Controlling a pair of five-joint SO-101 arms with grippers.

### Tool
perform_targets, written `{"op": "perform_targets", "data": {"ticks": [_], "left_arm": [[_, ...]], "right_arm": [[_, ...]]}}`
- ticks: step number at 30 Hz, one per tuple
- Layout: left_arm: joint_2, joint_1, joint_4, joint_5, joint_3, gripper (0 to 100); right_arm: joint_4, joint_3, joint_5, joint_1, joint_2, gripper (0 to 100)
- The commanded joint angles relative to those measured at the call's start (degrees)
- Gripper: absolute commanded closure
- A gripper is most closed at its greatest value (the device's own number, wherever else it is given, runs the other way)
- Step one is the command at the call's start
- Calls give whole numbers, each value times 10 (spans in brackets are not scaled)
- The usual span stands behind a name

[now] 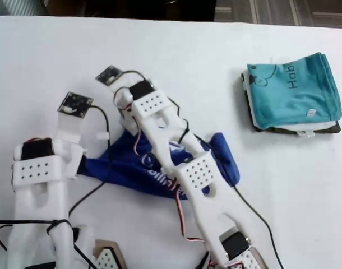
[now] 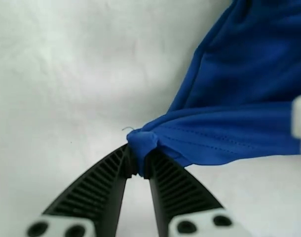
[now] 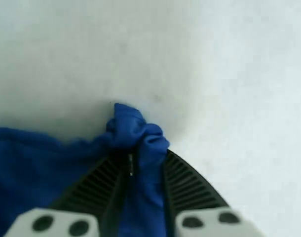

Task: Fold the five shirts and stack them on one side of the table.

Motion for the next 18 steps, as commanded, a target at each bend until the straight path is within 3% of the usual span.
{"op": "perform_targets", "data": {"ticks": [1, 5, 9, 18], "left_arm": [[-17, -5, 3, -2, -7, 974], [-7, -5, 7, -4, -37, 975], [76, -5, 68, -1, -146, 975], [248, -8, 207, -2, -481, 975]], "right_arm": [[36, -56, -3, 41, -2, 978], [100, -175, -3, 75, -2, 978], [104, -253, -3, 118, -21, 978], [104, -124, -3, 163, -242, 978]]}}
